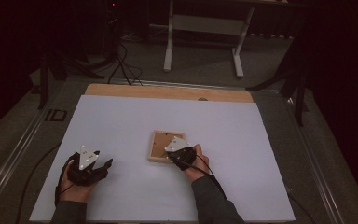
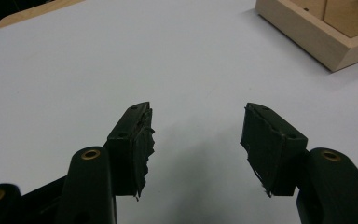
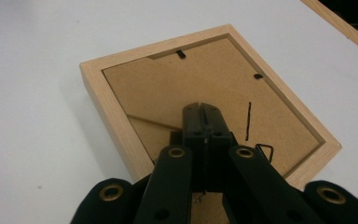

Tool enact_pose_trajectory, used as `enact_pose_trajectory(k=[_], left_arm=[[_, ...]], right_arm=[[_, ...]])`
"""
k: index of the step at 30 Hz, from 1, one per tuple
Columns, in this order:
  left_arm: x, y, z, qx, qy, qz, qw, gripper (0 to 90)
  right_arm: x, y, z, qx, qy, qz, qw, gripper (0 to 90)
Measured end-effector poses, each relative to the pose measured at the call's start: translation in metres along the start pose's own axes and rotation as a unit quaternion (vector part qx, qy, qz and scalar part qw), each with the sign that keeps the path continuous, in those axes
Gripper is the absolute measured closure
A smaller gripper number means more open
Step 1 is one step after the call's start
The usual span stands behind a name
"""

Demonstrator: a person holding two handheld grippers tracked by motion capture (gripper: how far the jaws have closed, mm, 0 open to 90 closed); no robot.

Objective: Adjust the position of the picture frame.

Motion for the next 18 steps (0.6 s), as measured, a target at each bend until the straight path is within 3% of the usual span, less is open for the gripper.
enact_pose_trajectory(k=[8, 10, 14, 17, 18], left_arm=[[-0.002, 0.004, 0.008, 0.013, 0.004, -0.002, 0.9999, 43.0], [-0.003, 0.007, 0.011, 0.019, 0.004, -0.003, 0.9998, 43.6], [-0.007, 0.015, 0.017, 0.034, 0.001, -0.004, 0.9994, 45.6], [-0.010, 0.019, 0.021, 0.041, 0.002, -0.006, 0.9991, 50.2], [-0.015, 0.022, 0.027, 0.052, 0.001, -0.004, 0.9986, 50.2]], right_arm=[[-0.005, 0.001, -0.008, -0.013, -0.018, 0.003, 0.9997, 90.0], [-0.005, 0.001, -0.006, -0.025, 0.003, 0.009, 0.9996, 90.0], [-0.001, -0.004, 0.009, -0.010, 0.051, 0.025, 0.9983, 90.0], [0.002, -0.008, 0.015, 0.004, 0.062, 0.026, 0.9977, 89.9], [0.002, -0.011, 0.017, 0.010, 0.066, 0.027, 0.9974, 90.0]])
Point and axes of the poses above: each handheld gripper's, and its own axes: y roughly forward along the jaws, x roughly out of its underside, z roughly to its right, the point moved 8 cm from there along y, roughly forward along the jaws, and after that the axes turned 3 degrees about -y, right-handed, at the moved point
